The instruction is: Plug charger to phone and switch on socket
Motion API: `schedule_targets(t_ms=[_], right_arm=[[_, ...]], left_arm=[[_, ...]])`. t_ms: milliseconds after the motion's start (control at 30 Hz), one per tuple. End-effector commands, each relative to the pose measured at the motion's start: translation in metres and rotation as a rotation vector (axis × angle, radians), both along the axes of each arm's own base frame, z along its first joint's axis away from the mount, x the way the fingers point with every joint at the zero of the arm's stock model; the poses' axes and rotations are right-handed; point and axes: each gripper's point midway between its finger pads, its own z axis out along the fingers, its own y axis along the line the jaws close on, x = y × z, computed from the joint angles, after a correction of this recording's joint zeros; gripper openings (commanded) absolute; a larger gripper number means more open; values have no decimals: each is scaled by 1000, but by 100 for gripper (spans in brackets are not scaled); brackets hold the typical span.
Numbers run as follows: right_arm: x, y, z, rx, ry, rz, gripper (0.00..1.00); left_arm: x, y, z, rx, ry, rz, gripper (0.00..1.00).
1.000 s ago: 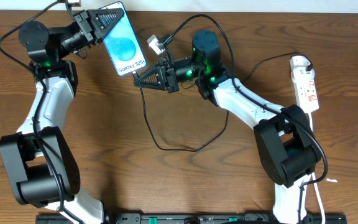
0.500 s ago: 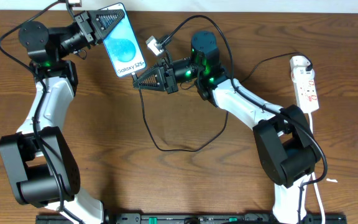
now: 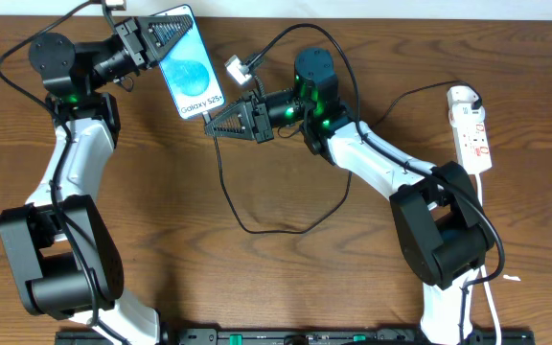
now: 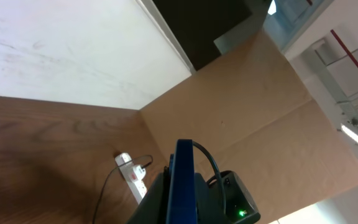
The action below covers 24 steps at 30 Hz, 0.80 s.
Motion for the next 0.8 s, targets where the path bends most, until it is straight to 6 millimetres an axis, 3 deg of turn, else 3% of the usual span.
schedule_targets(t_ms=[0,767], right_arm=[[18,6,2,6,-6,-97,1],[28,7,4,13,-15,-153,1]], left_arm=[[-21,-15,8,46,-43,-103,7],[-28,-18,5,63,-42,-146,7]])
